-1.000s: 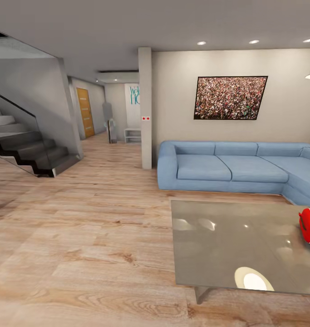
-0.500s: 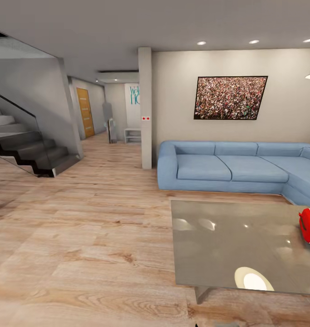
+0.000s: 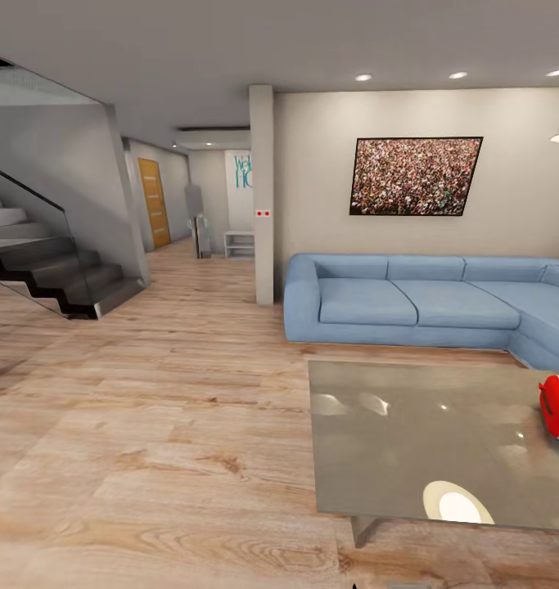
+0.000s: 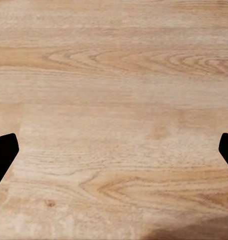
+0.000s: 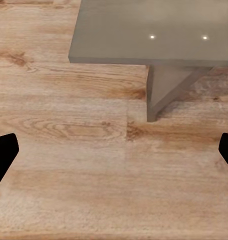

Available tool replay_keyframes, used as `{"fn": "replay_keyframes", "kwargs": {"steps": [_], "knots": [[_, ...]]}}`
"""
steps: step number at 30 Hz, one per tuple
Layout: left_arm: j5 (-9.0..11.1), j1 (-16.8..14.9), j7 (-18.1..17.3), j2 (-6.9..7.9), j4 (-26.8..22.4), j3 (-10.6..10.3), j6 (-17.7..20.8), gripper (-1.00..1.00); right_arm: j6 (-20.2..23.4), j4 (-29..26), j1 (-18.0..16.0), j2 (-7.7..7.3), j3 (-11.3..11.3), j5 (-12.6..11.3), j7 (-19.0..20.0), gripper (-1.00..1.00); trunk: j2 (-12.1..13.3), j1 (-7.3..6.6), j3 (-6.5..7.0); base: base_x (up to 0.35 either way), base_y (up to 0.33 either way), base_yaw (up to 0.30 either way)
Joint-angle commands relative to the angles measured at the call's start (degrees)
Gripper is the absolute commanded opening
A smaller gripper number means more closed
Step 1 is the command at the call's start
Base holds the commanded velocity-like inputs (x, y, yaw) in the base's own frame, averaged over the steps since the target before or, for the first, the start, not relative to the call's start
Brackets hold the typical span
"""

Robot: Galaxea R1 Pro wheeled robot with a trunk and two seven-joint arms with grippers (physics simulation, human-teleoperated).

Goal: Turn on the radio receiver that's on the table in the living room.

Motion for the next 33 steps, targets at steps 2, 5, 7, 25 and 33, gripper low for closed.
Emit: {"fn": "replay_keyframes", "kwargs": {"steps": [2, 5, 7, 25, 33], "knots": [[0.0, 0.0, 0.0, -0.03, 0.0, 0.0, 0.0, 1.00, 0.0, 0.0, 0.0, 0.01, 0.0, 0.0, 0.0, 1.00, 0.0, 0.00, 0.00, 0.000, 0.000, 0.000], [0.1, 0.0, 0.0, -0.04, 0.0, 0.0, 0.0, 1.00, 0.0, 0.0, 0.0, 0.01, 0.0, 0.0, 0.0, 1.00, 0.0, 0.00, 0.00, 0.000, 0.000, 0.000], [0.0, 0.0, 0.0, -0.05, 0.4, 0.0, 0.0, 1.00, 0.0, 0.0, 0.0, 0.03, 0.0, 0.0, 0.0, 1.00, 0.0, 0.00, 0.00, 0.000, 0.000, 0.000], [0.0, 0.0, 0.0, -0.05, 0.9, 0.0, 0.0, 1.00, 0.0, 0.0, 0.0, 0.01, 0.0, 0.0, -0.1, 1.00, 0.0, 0.00, 0.00, 0.000, 0.000, 0.000], [0.1, 0.0, 0.0, -0.13, 1.9, 0.0, 0.0, 1.00, 0.0, 0.0, 0.0, 0.05, 0.0, 0.0, -0.1, 1.00, 0.0, 0.00, 0.00, 0.000, 0.000, 0.000]]}}
